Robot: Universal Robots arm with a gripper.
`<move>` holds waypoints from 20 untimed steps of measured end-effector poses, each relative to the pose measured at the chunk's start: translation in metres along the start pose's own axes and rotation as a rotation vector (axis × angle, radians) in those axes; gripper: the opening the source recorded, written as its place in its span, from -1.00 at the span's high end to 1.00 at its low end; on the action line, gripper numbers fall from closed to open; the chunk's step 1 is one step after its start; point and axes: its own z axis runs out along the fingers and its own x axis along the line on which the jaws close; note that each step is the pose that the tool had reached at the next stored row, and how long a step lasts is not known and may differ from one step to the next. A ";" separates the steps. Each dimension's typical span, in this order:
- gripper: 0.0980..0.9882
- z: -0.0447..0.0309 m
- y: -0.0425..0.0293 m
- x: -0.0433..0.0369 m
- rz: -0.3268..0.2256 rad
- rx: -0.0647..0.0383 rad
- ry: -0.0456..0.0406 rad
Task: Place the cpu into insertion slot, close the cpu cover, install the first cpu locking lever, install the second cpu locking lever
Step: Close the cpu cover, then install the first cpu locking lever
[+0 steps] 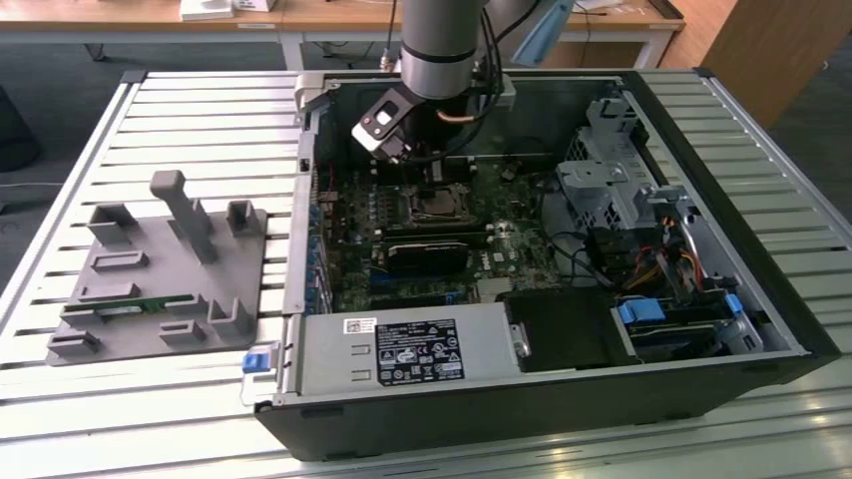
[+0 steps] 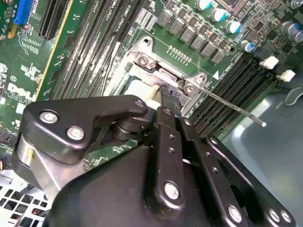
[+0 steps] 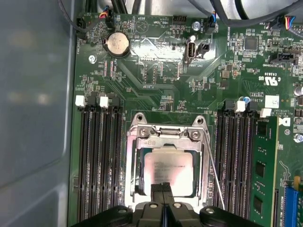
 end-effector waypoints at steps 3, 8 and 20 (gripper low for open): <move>0.98 0.0000 0.0048 -0.0001 0.000 0.000 -0.0001; 0.98 0.0001 0.0120 -0.0003 0.000 0.001 0.0000; 0.98 0.0002 0.0207 -0.0006 0.000 0.002 0.0000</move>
